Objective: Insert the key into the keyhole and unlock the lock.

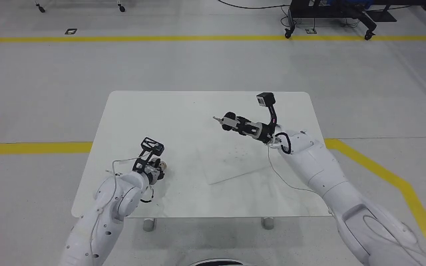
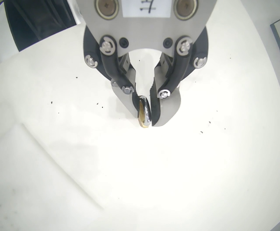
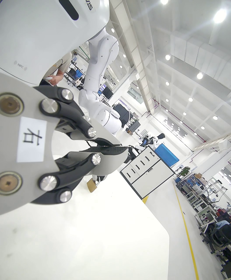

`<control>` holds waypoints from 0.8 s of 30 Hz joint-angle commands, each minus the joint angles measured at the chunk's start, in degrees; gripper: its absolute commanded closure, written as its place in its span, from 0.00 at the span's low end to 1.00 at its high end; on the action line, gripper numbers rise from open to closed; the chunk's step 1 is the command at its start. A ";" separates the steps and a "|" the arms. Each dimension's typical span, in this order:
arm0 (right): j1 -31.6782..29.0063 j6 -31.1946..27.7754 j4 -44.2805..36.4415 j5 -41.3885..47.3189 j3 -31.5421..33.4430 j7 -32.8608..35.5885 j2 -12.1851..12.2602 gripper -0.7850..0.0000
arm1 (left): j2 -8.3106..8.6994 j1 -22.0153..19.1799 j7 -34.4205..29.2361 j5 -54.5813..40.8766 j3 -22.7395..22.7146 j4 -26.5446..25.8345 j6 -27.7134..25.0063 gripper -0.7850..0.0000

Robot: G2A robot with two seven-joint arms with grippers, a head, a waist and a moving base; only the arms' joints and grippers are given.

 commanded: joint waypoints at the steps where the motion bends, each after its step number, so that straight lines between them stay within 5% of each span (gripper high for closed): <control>1: 0.00 0.00 0.00 0.00 0.00 0.00 0.00 1.00 | 0.01 -0.11 -0.81 0.26 0.05 -0.25 -0.21 1.00; 8: 0.00 0.00 0.00 0.00 0.00 0.00 0.00 1.00 | -0.07 0.04 2.41 -5.39 -2.33 -1.52 -0.54 1.00; 18: 0.00 0.00 0.00 0.00 0.00 0.00 0.00 1.00 | -0.90 -3.60 4.94 -47.63 -8.84 6.30 -5.31 1.00; 24: 0.00 0.00 0.00 0.00 0.00 0.00 0.00 1.00 | -0.91 -4.16 4.04 -49.23 -8.77 6.69 -5.57 1.00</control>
